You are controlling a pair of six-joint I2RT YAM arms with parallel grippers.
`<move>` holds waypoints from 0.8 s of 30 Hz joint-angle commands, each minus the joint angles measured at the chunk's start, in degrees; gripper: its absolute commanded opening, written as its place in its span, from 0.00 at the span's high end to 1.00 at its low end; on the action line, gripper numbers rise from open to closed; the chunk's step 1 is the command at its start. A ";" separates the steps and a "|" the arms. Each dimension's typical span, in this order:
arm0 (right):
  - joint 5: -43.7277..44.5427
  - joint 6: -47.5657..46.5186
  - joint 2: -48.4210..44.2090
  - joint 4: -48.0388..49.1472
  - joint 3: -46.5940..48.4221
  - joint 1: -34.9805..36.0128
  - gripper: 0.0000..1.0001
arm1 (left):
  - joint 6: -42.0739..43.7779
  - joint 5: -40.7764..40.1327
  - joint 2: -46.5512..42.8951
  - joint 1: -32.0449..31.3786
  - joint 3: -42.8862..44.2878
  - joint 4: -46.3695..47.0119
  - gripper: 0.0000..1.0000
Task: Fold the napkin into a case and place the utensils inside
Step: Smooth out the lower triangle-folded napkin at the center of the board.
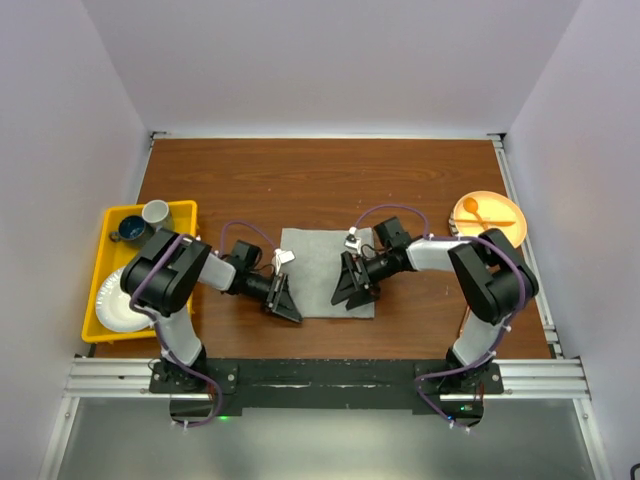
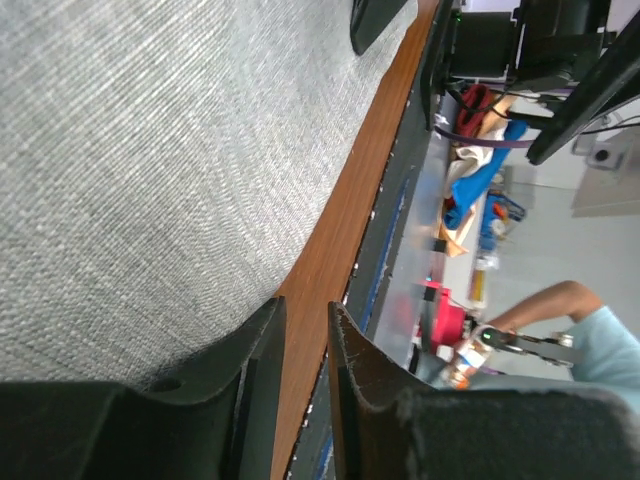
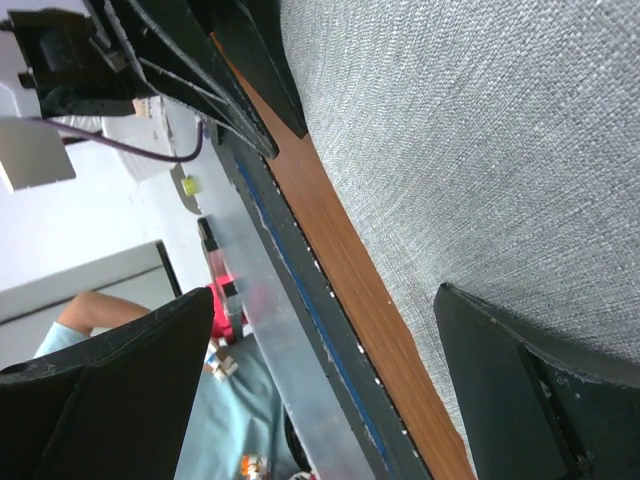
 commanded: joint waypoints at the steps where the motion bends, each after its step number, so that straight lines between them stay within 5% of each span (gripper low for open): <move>1: 1.60 -10.60 3.92 -8.46 -0.65 -3.28 0.02 | 3.51 -0.18 3.27 0.56 1.11 -2.29 0.72; 5: -1.38 -20.09 4.99 -18.48 4.68 -5.40 0.02 | 7.83 0.95 6.00 1.78 2.95 -7.12 0.70; 8: -4.46 -24.65 -0.45 -24.12 10.74 -5.31 0.02 | 16.40 4.11 -1.62 0.13 4.88 -11.15 0.61; 13: -6.41 -18.62 -6.89 -21.68 17.88 -9.17 0.02 | 19.26 2.11 -15.17 -1.73 17.85 -20.66 0.51; 20: -2.97 -7.91 5.58 -7.70 26.85 -11.11 0.09 | 15.15 -4.76 -5.28 0.56 32.65 -14.09 0.53; 24: -3.06 -2.79 10.33 -1.46 28.08 -11.29 0.17 | 5.21 -4.24 0.80 1.52 30.47 2.42 0.55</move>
